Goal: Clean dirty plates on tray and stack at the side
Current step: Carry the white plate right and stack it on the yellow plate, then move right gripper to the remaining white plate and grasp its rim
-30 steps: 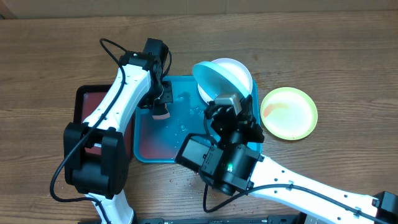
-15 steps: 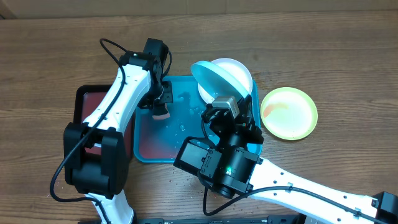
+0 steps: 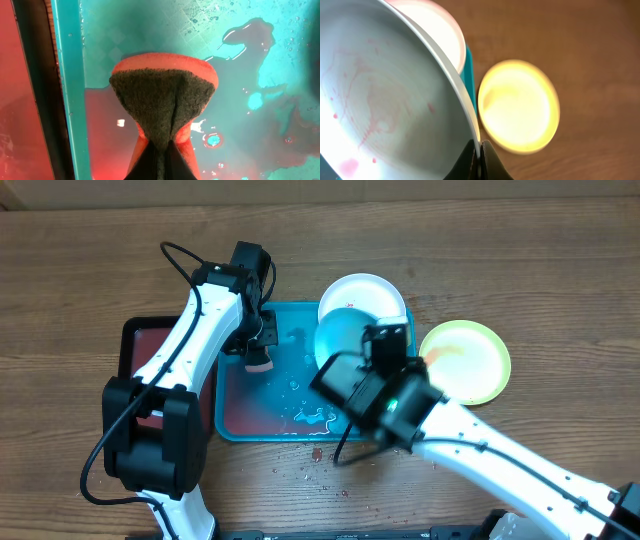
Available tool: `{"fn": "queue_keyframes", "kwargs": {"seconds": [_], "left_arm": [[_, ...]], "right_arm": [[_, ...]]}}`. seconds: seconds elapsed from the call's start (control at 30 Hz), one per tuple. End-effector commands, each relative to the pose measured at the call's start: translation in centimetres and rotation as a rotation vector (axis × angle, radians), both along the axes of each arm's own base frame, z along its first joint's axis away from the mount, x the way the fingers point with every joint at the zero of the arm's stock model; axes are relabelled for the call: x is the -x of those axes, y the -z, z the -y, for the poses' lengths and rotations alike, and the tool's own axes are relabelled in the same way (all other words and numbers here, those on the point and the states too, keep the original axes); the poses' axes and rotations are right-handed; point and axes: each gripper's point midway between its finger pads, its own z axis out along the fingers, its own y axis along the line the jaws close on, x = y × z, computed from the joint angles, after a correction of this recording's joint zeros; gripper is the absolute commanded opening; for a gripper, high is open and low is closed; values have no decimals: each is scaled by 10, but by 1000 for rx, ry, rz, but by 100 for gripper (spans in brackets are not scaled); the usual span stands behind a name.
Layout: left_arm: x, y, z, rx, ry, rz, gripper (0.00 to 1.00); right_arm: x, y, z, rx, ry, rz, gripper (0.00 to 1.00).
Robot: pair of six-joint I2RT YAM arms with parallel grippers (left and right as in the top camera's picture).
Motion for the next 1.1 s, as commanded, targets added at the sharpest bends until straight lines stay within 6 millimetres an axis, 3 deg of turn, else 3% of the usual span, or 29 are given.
{"fn": "queue_keyframes", "kwargs": {"seconds": [0.0,0.23,0.37,0.6,0.73,0.87,0.93,0.97,1.0,1.07], "left_arm": [[5,2,2,7,6,-18,4],[6,2,2,7,6,-21,4],[6,2,2,6,6,-20,4],[5,2,2,7,6,-18,4],[4,2,3,9,6,-12,4],[4,2,2,8,5,-13,4],[4,2,3,8,6,-13,4],[4,2,3,9,6,-13,4],[4,2,3,8,6,-13,4],[4,2,3,9,6,-13,4]], "right_arm": [[-2,6,3,-187,68,-106,4],[-28,20,54,-360,209,-229,4],[-38,23,104,-380,334,-232,4],[-25,55,178,-381,575,-265,4],[-13,84,198,-383,648,-290,4],[0,108,197,-397,662,-330,4],[2,114,196,-404,660,-340,26],[2,114,195,-410,658,-342,48],[2,114,193,-415,654,-343,64],[-3,113,188,-433,594,-356,80]]}}
